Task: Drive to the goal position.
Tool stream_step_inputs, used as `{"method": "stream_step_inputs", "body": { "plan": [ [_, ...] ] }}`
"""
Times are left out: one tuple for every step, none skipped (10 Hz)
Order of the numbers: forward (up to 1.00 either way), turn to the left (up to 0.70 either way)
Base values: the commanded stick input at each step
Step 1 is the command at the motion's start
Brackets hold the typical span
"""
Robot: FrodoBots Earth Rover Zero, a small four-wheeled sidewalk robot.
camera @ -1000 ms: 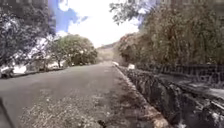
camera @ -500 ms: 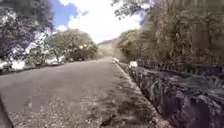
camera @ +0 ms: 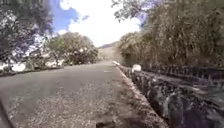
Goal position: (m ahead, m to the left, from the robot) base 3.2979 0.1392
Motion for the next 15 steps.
{"method": "stream_step_inputs", "body": {
  "plan": [
    [0.70,0.00],
    [0.70,0.00],
    [0.70,0.00],
    [0.70,0.00],
    [0.70,0.00],
    [0.70,0.00],
    [0.70,0.00],
    [0.70,0.00],
    [0.70,0.00],
    [0.70,0.00],
    [0.70,0.00],
    [0.70,0.27],
    [0.70,0.27],
    [0.70,0.00],
    [0.70,0.00]
  ]
}}
